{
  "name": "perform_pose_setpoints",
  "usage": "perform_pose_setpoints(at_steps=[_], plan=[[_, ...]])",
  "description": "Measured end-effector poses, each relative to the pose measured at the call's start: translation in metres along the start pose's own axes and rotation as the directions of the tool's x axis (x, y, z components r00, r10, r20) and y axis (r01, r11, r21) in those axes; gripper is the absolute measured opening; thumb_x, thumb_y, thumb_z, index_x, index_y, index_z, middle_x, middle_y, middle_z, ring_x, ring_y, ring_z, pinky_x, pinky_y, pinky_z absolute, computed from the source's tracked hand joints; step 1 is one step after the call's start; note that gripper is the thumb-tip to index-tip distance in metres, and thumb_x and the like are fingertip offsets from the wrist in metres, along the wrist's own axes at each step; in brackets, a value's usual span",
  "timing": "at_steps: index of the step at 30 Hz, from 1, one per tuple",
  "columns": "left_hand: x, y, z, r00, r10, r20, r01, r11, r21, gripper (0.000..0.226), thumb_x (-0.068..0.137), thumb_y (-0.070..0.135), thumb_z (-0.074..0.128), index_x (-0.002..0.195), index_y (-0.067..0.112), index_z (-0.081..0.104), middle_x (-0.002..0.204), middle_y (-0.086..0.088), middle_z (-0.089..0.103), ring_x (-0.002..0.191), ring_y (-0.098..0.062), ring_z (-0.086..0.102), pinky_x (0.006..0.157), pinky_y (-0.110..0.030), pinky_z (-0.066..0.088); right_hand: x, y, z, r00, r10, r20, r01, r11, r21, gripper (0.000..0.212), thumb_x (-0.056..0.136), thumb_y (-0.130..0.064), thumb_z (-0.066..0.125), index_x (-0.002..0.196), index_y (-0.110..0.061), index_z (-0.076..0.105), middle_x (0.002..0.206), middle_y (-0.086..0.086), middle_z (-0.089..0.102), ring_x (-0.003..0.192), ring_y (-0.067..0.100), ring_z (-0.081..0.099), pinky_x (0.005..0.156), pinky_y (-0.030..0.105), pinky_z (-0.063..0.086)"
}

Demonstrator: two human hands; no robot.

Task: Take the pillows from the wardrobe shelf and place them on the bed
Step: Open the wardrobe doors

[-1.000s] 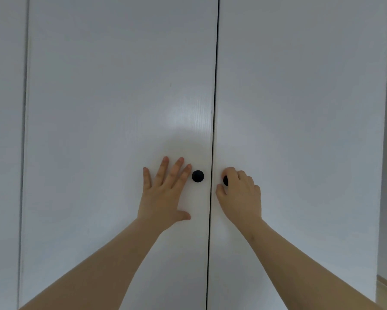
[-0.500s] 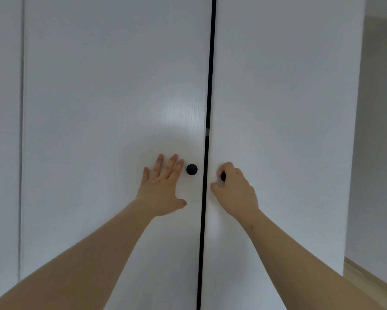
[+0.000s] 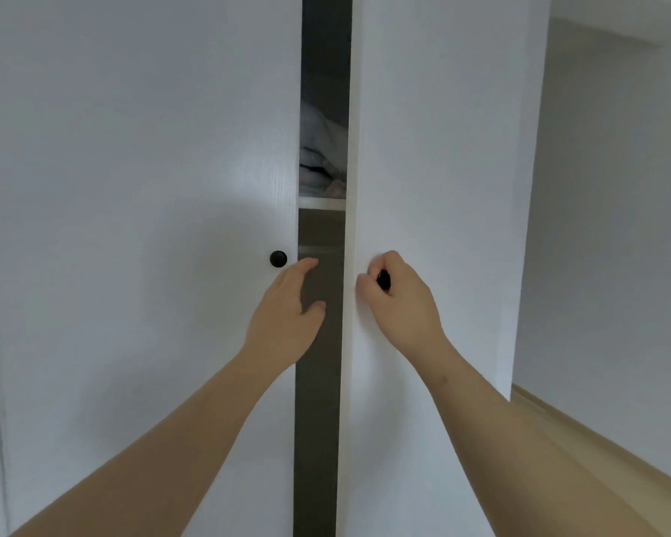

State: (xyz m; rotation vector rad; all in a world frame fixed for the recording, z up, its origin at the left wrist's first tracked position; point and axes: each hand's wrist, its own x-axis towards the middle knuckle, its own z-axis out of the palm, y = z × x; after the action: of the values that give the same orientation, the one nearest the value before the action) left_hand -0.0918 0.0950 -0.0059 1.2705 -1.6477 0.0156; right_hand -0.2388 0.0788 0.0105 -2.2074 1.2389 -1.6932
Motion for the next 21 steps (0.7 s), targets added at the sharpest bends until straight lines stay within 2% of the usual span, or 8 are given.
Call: perform_pose_setpoints(at_steps=[3,5,7,9,13,16,19,21], plan=[[-0.017,0.024,0.022,1.000,-0.013,-0.005,0.012,0.993,-0.119,0.051,0.090,0.013,0.051,0.136,0.028,0.038,0.142,0.013,0.042,0.132,-0.007,0.038,0.101,-0.019,0.028,-0.019,0.000,-0.034,1.000,0.008,-0.010,-0.007,0.994,0.107,0.017,0.093,-0.026,0.047,0.079,-0.016,0.045,0.071,-0.005,0.048,0.062,0.012,0.044,0.061,0.025,0.039],[-0.025,0.042,0.039,1.000,-0.017,0.004,0.018,0.983,-0.181,0.049,0.088,0.010,0.051,0.133,0.027,0.043,0.137,0.013,0.048,0.128,-0.007,0.043,0.105,-0.025,0.035,-0.028,0.002,-0.055,1.000,0.021,-0.019,-0.018,0.986,0.165,0.025,0.094,-0.027,0.046,0.071,-0.021,0.041,0.068,-0.007,0.045,0.061,0.010,0.042,0.060,0.023,0.037],[-0.031,0.062,0.056,1.000,-0.023,0.015,0.025,0.971,-0.236,0.045,0.088,0.014,0.053,0.130,0.027,0.047,0.130,0.012,0.054,0.121,-0.008,0.049,0.105,-0.033,0.041,-0.034,0.005,-0.077,0.999,0.042,-0.016,-0.038,0.981,0.190,0.031,0.095,-0.029,0.045,0.066,-0.023,0.037,0.064,-0.009,0.043,0.059,0.009,0.041,0.060,0.022,0.036],[-0.036,0.083,0.071,0.999,-0.015,0.030,0.023,0.959,-0.282,0.039,0.088,0.022,0.055,0.126,0.029,0.050,0.124,0.012,0.058,0.113,-0.009,0.054,0.100,-0.035,0.045,-0.040,0.010,-0.098,0.998,0.063,-0.019,-0.057,0.972,0.230,0.033,0.095,-0.031,0.044,0.064,-0.023,0.037,0.063,-0.008,0.043,0.060,0.010,0.041,0.063,0.024,0.037],[-0.039,0.120,0.104,0.999,-0.002,0.050,0.019,0.941,-0.337,0.037,0.088,0.015,0.055,0.124,0.025,0.052,0.122,0.008,0.060,0.108,-0.009,0.057,0.094,-0.027,0.046,-0.051,0.028,-0.144,0.991,0.121,-0.050,-0.099,0.943,0.317,0.037,0.095,-0.031,0.044,0.060,-0.020,0.038,0.058,-0.009,0.042,0.060,0.012,0.040,0.065,0.033,0.040],[-0.040,0.143,0.128,0.997,0.020,0.080,0.012,0.923,-0.384,0.035,0.087,0.009,0.055,0.118,0.024,0.055,0.121,0.009,0.060,0.102,-0.007,0.059,0.084,-0.014,0.044,-0.057,0.042,-0.181,0.978,0.199,-0.066,-0.153,0.893,0.424,0.042,0.096,-0.026,0.044,0.056,-0.018,0.033,0.050,-0.012,0.036,0.050,0.009,0.035,0.058,0.027,0.036],[-0.041,0.163,0.149,0.982,0.059,0.177,0.027,0.894,-0.447,0.035,0.086,0.006,0.057,0.097,0.039,0.054,0.110,0.011,0.060,0.079,0.010,0.058,0.072,-0.005,0.040,-0.064,0.060,-0.218,0.961,0.265,-0.082,-0.197,0.859,0.472,0.036,0.097,-0.023,0.041,0.063,-0.013,0.035,0.053,-0.005,0.032,0.046,0.009,0.030,0.049,0.022,0.031],[-0.040,0.174,0.160,0.974,0.072,0.215,0.036,0.886,-0.463,0.038,0.085,0.006,0.060,0.086,0.043,0.052,0.101,0.014,0.058,0.061,0.012,0.055,0.064,-0.006,0.040,-0.067,0.077,-0.242,0.937,0.333,-0.107,-0.243,0.840,0.485,0.030,0.096,-0.024,0.039,0.070,-0.009,0.041,0.058,0.000,0.034,0.050,0.012,0.031,0.050,0.023,0.031]])
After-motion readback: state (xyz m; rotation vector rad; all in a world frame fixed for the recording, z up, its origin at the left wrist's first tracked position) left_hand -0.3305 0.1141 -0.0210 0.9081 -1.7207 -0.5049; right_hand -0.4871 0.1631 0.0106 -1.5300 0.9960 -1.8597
